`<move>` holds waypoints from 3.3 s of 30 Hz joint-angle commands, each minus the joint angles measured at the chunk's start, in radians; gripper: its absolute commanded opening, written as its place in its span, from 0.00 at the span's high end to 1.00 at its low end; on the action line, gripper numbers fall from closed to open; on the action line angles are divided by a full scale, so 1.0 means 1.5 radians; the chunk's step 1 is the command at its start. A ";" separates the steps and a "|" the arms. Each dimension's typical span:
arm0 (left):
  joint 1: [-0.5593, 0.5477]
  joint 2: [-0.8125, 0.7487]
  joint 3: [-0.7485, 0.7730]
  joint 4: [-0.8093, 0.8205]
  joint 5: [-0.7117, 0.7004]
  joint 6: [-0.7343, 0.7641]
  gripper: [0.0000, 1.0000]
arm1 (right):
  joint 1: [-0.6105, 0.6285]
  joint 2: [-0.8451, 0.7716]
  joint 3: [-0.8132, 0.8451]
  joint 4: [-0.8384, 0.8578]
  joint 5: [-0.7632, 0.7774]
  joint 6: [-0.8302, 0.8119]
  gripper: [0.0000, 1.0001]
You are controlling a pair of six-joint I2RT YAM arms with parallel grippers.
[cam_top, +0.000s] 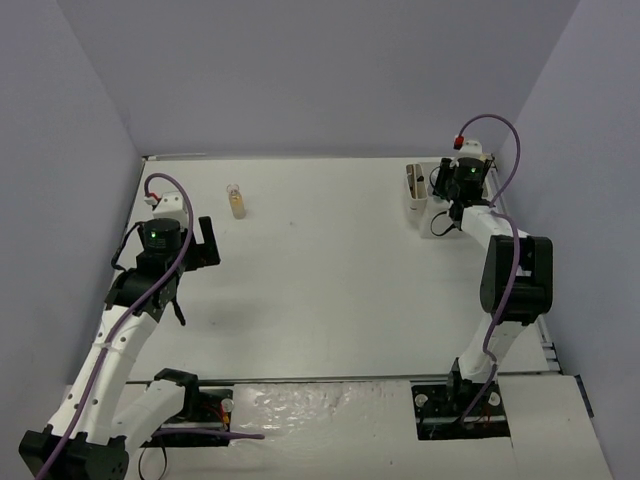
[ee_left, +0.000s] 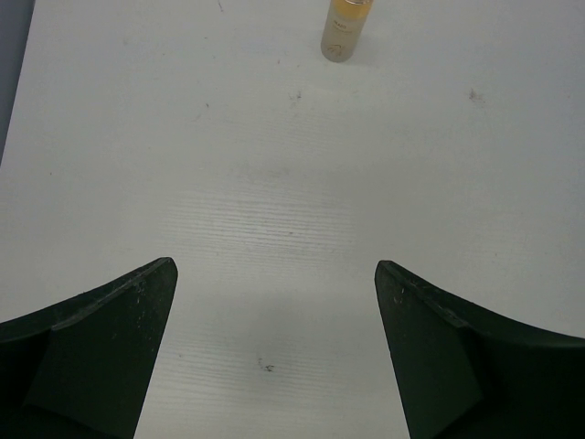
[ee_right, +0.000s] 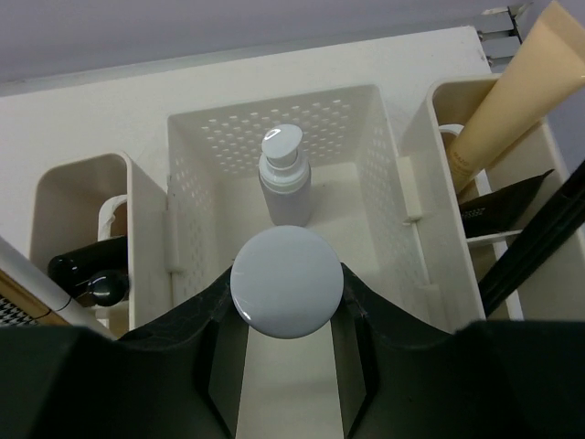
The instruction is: Organize the makeup
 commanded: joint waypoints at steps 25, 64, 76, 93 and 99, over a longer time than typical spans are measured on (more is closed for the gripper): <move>0.029 0.015 0.014 0.041 0.025 -0.007 0.12 | -0.005 0.098 0.042 0.163 -0.016 -0.021 0.78; 0.042 0.226 -0.073 0.454 0.082 -0.055 0.12 | 0.016 -0.527 -0.216 -0.051 -0.257 0.039 0.05; 0.036 0.544 0.058 0.659 0.061 -0.079 0.12 | 0.020 -0.712 -0.274 -0.073 -0.308 0.099 0.00; 0.034 0.699 0.168 0.710 0.071 -0.013 0.36 | 0.028 -0.707 -0.278 -0.064 -0.335 0.093 0.00; 0.034 0.705 0.165 0.726 0.073 0.011 0.44 | 0.028 -0.706 -0.279 -0.065 -0.337 0.091 0.00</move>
